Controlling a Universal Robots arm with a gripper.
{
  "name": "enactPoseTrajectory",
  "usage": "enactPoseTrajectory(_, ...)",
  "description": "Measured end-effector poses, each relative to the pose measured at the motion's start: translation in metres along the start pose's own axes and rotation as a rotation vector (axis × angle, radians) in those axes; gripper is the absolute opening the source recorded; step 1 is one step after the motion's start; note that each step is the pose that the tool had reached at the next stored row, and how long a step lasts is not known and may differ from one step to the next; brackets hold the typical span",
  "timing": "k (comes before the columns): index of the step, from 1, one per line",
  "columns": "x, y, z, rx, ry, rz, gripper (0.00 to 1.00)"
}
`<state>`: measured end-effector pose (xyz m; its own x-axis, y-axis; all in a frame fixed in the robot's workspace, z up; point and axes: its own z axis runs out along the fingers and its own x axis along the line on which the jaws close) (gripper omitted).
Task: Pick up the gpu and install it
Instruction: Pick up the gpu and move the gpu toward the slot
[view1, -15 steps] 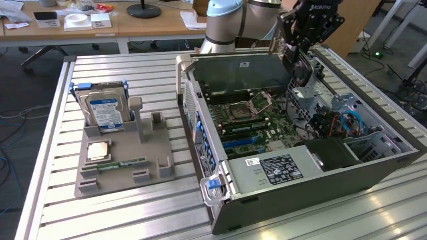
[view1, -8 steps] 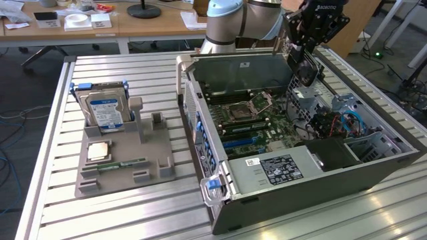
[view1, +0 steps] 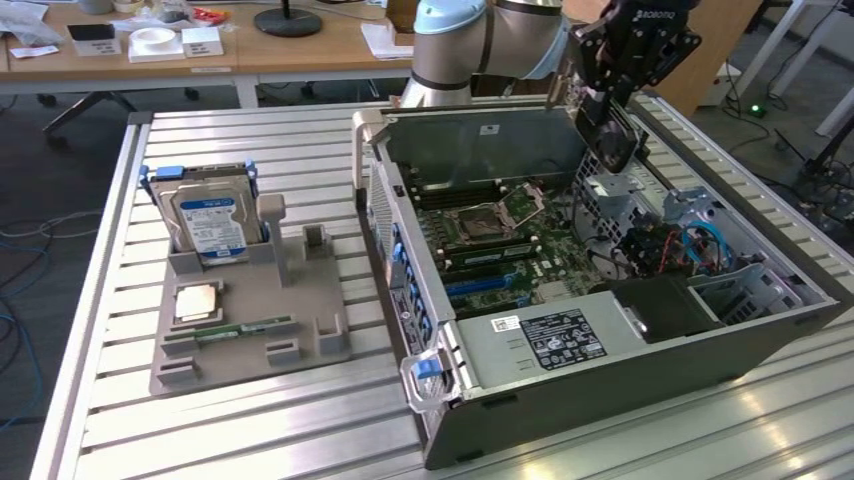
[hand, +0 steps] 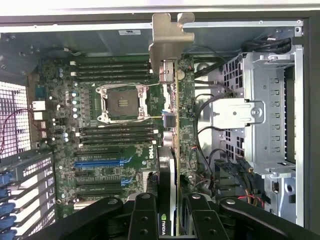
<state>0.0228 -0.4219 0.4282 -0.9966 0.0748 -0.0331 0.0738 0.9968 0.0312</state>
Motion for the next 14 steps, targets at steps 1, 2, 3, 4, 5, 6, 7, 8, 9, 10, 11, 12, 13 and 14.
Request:
enactPoseTrajectory(1, -0.0003, 0.0000, 0.0000, 0.0000, 0.0007, 0.000, 0.27)
enactPoseTrajectory(2, -0.0003, 0.0000, 0.0000, 0.0001, 0.0008, 0.000, 0.27)
enactPoseTrajectory(3, -0.0003, 0.0000, 0.0000, 0.0001, 0.0009, 0.000, 0.27)
enactPoseTrajectory(4, -0.0003, 0.0000, 0.0000, 0.0001, 0.0009, 0.000, 0.27)
enactPoseTrajectory(5, -0.0003, 0.0000, 0.0000, 0.0001, 0.0009, 0.000, 0.27)
enactPoseTrajectory(6, -0.0003, -0.0001, 0.0001, -0.0002, 0.0008, 0.000, 0.27)
enactPoseTrajectory(7, -0.0003, -0.0005, 0.0002, -0.0004, 0.0008, 0.000, 0.27)
enactPoseTrajectory(8, -0.0003, -0.0009, 0.0001, -0.0002, 0.0009, 0.000, 0.27)
enactPoseTrajectory(9, -0.0004, -0.0013, 0.0000, 0.0000, 0.0009, 0.000, 0.27)
enactPoseTrajectory(10, -0.0004, -0.0016, 0.0001, -0.0001, 0.0008, 0.000, 0.27)
enactPoseTrajectory(11, -0.0004, -0.0016, 0.0001, -0.0001, 0.0008, 0.000, 0.27)
enactPoseTrajectory(12, -0.0004, -0.0016, 0.0000, 0.0000, 0.0009, 0.000, 0.27)
enactPoseTrajectory(13, -0.0004, -0.0016, 0.0000, 0.0001, 0.0009, 0.000, 0.27)
enactPoseTrajectory(14, -0.0004, -0.0016, 0.0000, 0.0000, 0.0009, 0.000, 0.27)
